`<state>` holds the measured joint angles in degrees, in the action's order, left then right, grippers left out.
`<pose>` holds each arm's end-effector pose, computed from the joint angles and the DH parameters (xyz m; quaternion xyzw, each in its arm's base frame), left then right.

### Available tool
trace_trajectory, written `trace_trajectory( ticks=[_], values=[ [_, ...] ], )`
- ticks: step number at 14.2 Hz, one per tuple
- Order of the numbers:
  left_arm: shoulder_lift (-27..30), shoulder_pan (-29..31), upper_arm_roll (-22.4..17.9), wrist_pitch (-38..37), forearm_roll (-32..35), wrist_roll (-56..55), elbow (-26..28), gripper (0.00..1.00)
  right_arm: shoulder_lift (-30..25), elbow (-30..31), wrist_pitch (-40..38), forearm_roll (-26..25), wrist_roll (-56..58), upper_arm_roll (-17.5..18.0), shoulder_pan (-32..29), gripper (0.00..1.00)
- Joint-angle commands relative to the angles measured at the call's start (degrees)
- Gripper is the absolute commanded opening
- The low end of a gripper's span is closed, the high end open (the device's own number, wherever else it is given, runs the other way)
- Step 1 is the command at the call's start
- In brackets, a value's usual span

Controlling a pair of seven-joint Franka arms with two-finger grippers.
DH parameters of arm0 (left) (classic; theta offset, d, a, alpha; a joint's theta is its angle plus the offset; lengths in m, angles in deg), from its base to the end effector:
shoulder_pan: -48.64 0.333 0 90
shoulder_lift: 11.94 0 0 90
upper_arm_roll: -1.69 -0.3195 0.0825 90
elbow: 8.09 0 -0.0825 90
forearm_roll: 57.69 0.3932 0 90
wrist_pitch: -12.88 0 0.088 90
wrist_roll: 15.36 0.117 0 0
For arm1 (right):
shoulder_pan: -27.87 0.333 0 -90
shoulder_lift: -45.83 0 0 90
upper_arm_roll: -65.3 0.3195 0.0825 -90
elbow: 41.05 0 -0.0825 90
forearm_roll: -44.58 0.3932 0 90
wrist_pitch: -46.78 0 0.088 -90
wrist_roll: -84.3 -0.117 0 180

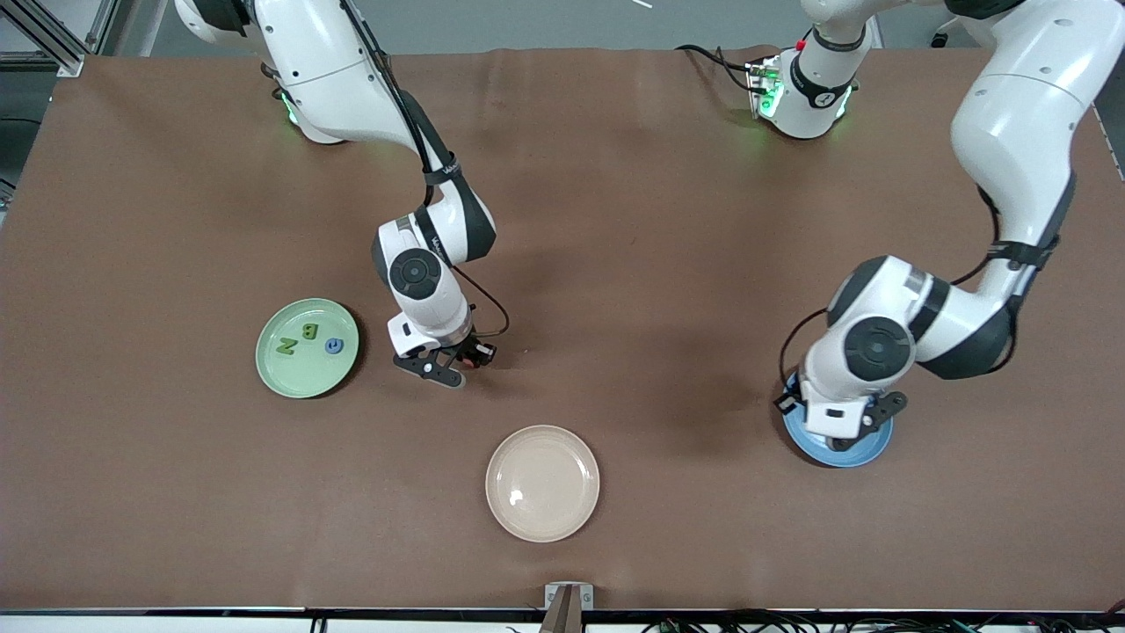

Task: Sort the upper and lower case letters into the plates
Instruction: 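Grasp the pink Q with the right gripper while the left gripper carries x, then drop the Q on the green plate while the left gripper releases the x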

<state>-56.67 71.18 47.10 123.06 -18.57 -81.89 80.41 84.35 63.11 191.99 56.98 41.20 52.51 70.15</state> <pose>0.6786 -0.1413 0.2638 -0.9552 -0.2852 0.0205 0.0768 0.5737 0.3325 0.1657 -0.9833 0.1789 -0.0298 0.0170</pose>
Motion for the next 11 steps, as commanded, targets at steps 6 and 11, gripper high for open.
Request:
trace_trajectory(
  ticks=[6, 11],
  values=[
    [0.26, 4.61, 0.56, 3.02, -0.71, 4.83, 1.06, 0.68, -8.72, 1.22, -15.81, 0.70, 23.03, -0.39, -14.66, 0.00],
    [1.49, 5.14, 3.71, 0.74, -0.89, 4.66, 0.97, 1.00, -13.39, 8.33, -14.52, 0.43, 40.45, -0.83, -24.78, 0.00]
  ],
)
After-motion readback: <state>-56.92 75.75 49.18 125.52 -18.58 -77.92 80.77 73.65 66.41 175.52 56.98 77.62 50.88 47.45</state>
